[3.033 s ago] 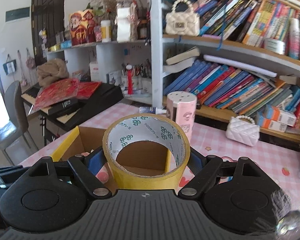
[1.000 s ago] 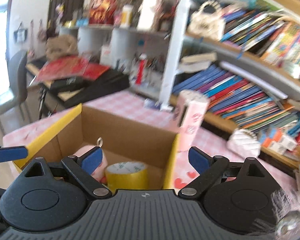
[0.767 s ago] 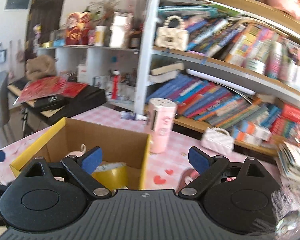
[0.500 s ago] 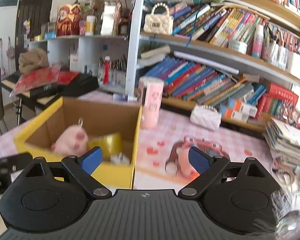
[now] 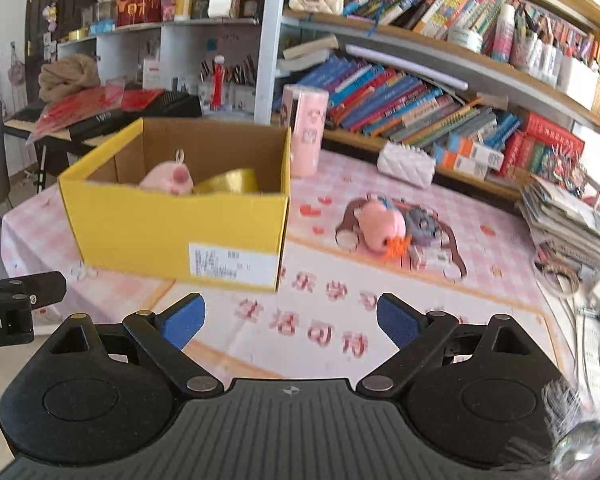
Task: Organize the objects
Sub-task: 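Withdraw both open grippers from the box toward the remaining toys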
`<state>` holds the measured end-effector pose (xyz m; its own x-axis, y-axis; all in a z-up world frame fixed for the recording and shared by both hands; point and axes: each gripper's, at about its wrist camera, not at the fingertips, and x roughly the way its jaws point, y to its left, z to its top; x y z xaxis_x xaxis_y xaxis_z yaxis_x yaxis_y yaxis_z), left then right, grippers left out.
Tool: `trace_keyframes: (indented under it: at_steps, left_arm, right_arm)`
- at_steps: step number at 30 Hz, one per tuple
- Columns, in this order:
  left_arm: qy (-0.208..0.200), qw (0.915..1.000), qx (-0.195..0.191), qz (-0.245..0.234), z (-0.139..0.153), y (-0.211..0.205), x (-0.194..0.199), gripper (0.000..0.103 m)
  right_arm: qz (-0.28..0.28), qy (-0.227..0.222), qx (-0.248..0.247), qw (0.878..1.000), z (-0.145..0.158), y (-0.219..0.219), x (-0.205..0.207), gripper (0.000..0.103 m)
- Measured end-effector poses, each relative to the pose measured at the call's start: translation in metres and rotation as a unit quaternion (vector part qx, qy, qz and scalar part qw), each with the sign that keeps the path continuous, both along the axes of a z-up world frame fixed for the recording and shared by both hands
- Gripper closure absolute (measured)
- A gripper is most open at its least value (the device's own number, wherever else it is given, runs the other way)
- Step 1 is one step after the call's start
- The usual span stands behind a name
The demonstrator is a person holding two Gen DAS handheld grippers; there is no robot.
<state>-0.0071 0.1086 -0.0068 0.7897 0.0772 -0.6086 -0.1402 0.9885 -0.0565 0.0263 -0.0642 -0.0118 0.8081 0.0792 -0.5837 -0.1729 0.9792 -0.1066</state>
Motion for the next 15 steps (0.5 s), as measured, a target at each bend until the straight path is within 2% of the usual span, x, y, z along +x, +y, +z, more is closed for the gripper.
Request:
trace_keyframes:
  at_steps: [8, 15]
  left_arm:
    - [0.017, 0.9989, -0.003, -0.043, -0.007, -0.014, -0.010, 0.006]
    - [0.020, 0.9955, -0.005, -0.093, -0.007, -0.033, -0.006, 0.006]
  right_arm:
    - [-0.027, 0.029, 0.002, 0.999, -0.011, -0.012, -0.024, 0.010]
    - [-0.072, 0.040, 0.000, 0.997, -0.011, -0.033, -0.034, 0.010]
